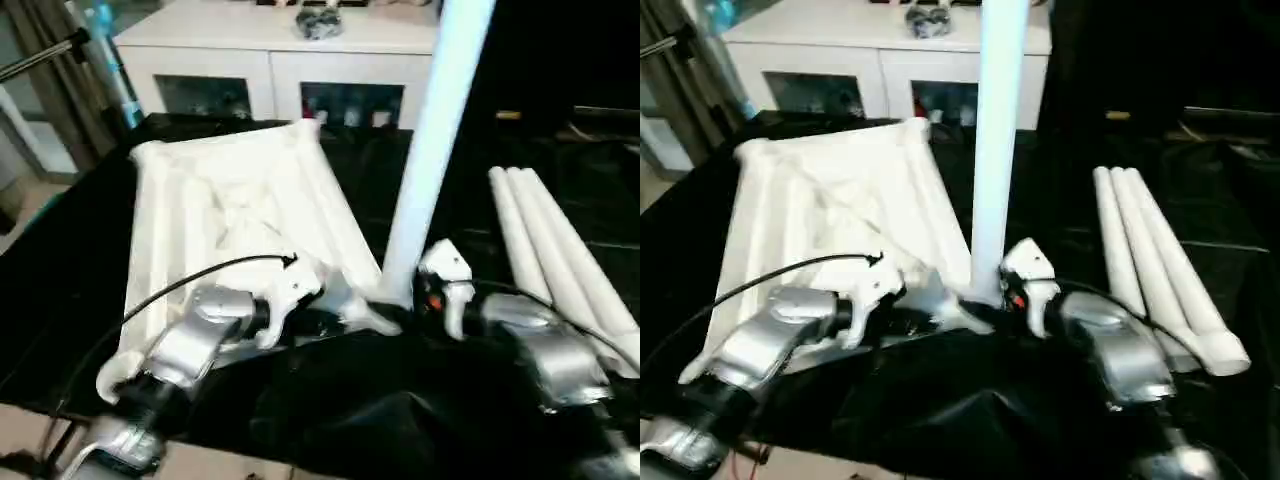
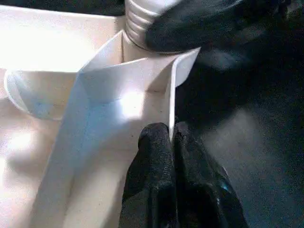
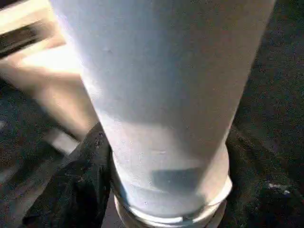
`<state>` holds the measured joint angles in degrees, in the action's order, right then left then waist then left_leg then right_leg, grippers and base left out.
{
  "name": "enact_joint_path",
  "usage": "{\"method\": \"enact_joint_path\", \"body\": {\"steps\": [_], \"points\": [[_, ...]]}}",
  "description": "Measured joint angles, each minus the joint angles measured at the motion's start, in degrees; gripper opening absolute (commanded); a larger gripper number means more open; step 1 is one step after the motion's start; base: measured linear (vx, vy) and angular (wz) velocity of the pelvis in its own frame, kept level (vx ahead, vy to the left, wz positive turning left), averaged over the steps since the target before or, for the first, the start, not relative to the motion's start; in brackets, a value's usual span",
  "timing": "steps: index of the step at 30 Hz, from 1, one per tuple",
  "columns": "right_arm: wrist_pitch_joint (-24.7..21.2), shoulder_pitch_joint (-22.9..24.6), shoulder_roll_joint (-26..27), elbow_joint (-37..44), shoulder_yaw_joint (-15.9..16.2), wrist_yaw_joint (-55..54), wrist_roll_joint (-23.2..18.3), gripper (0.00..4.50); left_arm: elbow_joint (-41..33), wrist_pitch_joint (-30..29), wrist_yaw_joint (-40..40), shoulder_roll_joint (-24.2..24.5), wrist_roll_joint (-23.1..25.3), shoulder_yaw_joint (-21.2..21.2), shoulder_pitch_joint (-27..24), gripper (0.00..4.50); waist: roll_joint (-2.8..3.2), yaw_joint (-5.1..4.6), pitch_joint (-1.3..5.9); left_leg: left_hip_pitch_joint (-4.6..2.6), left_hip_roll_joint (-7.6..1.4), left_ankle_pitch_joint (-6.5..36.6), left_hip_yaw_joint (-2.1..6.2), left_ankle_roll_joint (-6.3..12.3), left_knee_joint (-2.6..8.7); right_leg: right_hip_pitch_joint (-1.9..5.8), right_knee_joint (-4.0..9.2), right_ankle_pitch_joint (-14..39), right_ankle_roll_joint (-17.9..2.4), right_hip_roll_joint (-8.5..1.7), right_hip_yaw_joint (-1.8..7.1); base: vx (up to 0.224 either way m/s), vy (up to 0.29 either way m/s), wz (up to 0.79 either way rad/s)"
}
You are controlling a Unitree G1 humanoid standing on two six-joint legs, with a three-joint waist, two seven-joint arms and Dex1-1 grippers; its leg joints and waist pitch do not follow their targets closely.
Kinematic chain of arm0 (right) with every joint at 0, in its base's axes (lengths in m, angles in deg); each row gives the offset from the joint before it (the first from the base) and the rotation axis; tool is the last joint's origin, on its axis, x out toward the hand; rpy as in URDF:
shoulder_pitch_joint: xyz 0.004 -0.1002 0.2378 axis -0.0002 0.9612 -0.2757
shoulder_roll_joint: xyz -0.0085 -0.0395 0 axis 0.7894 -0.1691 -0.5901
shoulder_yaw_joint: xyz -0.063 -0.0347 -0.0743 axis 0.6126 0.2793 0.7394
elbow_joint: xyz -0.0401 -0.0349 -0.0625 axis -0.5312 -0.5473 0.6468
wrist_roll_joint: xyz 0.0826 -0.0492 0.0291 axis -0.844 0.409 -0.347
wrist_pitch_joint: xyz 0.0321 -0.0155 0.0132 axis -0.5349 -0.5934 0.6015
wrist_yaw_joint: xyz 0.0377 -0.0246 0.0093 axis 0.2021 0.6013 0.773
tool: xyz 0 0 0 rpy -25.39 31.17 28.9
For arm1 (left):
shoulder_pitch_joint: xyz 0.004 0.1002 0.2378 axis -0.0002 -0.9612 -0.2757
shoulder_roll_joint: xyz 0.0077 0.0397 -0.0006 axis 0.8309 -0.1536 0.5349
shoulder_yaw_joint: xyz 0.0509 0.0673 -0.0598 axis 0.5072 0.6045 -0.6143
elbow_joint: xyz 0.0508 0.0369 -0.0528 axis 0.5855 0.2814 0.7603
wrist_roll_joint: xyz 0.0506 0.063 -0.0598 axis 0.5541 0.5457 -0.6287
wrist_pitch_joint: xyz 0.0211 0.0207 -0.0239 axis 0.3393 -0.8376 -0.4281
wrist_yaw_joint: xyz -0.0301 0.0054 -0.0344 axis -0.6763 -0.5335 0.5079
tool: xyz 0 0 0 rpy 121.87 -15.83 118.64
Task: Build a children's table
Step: Rotate leg to tighten
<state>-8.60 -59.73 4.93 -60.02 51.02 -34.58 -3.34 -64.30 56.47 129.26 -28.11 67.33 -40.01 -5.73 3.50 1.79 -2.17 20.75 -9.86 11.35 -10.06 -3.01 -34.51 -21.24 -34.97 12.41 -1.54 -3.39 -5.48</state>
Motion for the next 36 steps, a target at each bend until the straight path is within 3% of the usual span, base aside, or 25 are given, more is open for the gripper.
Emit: {"method": "enact_joint_path", "body": {"steps": [3, 7, 9, 11, 15, 25, 31, 35, 36], "points": [[-1.33, -3.21, 4.3, -4.57, -2.57, -9.65, 1.12, 2.77, 3.9, -1.42, -6.73, -4.55, 0.91, -0.86, 2.33, 0.0, -0.07, -0.18, -0.04, -0.36, 0.0, 0.0, 0.0, 0.0, 0.0, 0.32, 0.04, -0.02, 0.11, 0.0, 0.01, 0.0, 0.0, 0.0], [-0.98, -5.32, 6.89, -7.45, -3.43, -15.73, 2.43, 2.77, 5.96, -2.21, -10.68, -6.76, 1.3, -1.45, 3.69, 0.0, -0.05, -0.17, -0.03, -0.45, 0.01, 0.0, 0.01, -0.01, 0.05, 0.38, 0.07, -0.01, 0.14, -0.01, 0.0, 0.0, 0.0, 0.0], [0.43, -5.88, 7.45, -8.91, -3.64, -16.25, 2.48, 3.47, 6.03, -2.15, -10.83, -7.01, 1.65, -1.41, 3.7, 0.0, -0.05, -0.2, -0.03, -0.44, 0.01, 0.0, 0.01, 0.0, 0.07, 0.36, 0.07, -0.02, 0.14, -0.01, 0.0, 0.0, 0.0, 0.0], [0.65, -6.01, 7.65, -9.53, -3.69, -16.24, 2.74, 3.47, 6.01, -1.84, -10.65, -7.14, 1.9, -1.31, 3.69, 0.0, -0.06, -0.17, -0.04, -0.41, 0.0, 0.0, 0.01, 0.0, 0.07, 0.34, 0.07, -0.02, 0.15, -0.01, 0.0, 0.0, 0.0, 0.0], [0.42, -5.87, 7.38, -9.36, -3.77, -13.74, 2.75, 3.94, 4.7, -0.38, -8.95, -6.19, 2.32, -0.78, 2.78, 0.0, -0.06, -0.2, -0.04, -0.23, 0.0, 0.0, 0.01, -0.01, 0.07, 0.28, 0.07, -0.08, 0.06, -0.01, 0.0, 0.0, 0.0, 0.0], [-0.01, -1.8, -2.86, -0.93, 1.25, 7.0, -0.08, 3.94, -2.06, 2.27, 2.06, 0.21, 1.0, 0.38, -1.02, 0.0, 0.09, 0.54, 0.04, 0.64, -0.01, -0.19, 0.01, 0.33, 0.12, -0.6, 0.04, 0.03, -0.04, -0.01, 0.0, 0.0, 0.0, 0.0], [-0.43, 2.01, -9.38, 5.21, 3.17, 17.86, -2.3, 3.94, -4.03, 4.46, 8.41, 3.6, -0.48, 1.87, -2.48, 0.0, 0.15, 1.63, -0.02, 0.69, -0.02, -0.19, 0.01, 0.35, 0.05, -0.61, 0.02, 0.03, -0.04, -0.03, 0.0, 0.0, 0.0, 0.0], [-1.67, 3.19, -11.89, 8.11, 4.14, 23.4, -4.38, 3.94, -5.33, 5.11, 12.43, 5.48, -1.19, 2.47, -3.36, 0.0, 0.14, 1.74, -0.03, 0.67, -0.03, -0.19, 0.01, 0.34, 0.04, -0.6, -0.01, 0.02, -0.03, -0.03, 0.0, 0.0, 0.0, 0.0], [-2.07, 3.42, -12.27, 8.67, 4.21, 23.99, -4.42, 3.68, -5.53, 5.17, 13.09, 5.73, -1.2, 2.51, -3.48, 0.0, 0.14, 1.73, -0.03, 0.68, -0.03, -0.2, 0.01, 0.34, 0.04, -0.6, -0.02, 0.02, -0.03, -0.03, 0.0, 0.0, 0.0, 0.0]]}}
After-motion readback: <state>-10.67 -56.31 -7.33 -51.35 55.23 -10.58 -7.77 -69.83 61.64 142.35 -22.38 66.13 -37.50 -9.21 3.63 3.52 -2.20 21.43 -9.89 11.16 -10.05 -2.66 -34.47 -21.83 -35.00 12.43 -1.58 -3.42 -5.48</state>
